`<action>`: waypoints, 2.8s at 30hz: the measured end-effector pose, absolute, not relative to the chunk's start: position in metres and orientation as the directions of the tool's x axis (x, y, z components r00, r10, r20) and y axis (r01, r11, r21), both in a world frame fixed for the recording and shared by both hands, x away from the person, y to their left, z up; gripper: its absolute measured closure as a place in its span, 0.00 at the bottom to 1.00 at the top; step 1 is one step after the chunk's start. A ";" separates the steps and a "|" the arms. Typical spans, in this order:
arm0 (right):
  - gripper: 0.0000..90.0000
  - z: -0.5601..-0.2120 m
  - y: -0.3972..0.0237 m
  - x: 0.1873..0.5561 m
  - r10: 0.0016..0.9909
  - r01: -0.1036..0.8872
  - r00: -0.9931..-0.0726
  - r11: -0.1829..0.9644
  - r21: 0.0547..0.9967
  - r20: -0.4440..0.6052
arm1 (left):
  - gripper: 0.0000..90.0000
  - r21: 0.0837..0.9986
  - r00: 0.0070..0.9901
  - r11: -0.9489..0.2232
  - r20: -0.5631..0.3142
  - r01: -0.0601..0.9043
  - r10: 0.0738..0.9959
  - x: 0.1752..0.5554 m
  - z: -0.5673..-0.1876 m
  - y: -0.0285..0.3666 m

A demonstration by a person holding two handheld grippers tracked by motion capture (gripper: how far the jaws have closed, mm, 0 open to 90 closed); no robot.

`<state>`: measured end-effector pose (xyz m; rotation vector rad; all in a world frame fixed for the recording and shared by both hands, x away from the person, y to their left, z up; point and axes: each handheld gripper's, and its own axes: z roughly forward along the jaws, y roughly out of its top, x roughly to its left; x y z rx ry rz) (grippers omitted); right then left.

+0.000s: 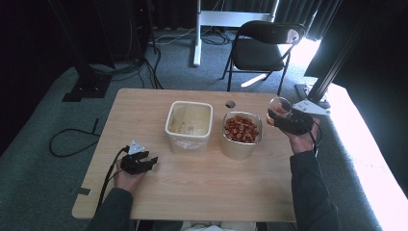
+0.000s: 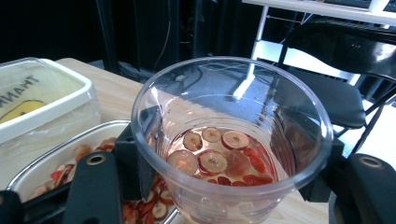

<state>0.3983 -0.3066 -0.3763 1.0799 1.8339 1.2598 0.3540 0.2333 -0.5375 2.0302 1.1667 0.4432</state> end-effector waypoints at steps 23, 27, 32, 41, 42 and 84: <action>0.38 -0.367 -0.267 0.411 0.784 0.256 -0.395 0.595 0.762 -0.479 | 0.54 0.738 0.525 -0.314 -0.064 0.597 0.849 0.354 -0.538 0.233; 0.38 -0.368 -0.263 0.412 0.749 0.254 -0.401 0.644 0.722 -0.527 | 0.54 0.737 0.526 -0.315 -0.064 0.598 0.848 0.354 -0.538 0.234; 0.38 -0.369 -0.259 0.414 0.704 0.258 -0.418 0.698 0.668 -0.574 | 0.54 0.735 0.525 -0.315 -0.066 0.601 0.848 0.354 -0.538 0.234; 0.38 -0.371 -0.249 0.414 0.592 0.246 -0.444 0.802 0.544 -0.672 | 0.54 0.733 0.524 -0.314 -0.068 0.603 0.849 0.354 -0.539 0.233; 0.38 -0.371 -0.248 0.414 0.584 0.243 -0.449 0.808 0.537 -0.676 | 0.54 0.733 0.524 -0.313 -0.068 0.603 0.849 0.354 -0.539 0.233; 0.39 -0.375 -0.214 0.411 0.118 0.173 -0.437 0.984 0.046 -0.892 | 0.54 0.736 0.526 -0.313 -0.069 0.601 0.847 0.354 -0.538 0.233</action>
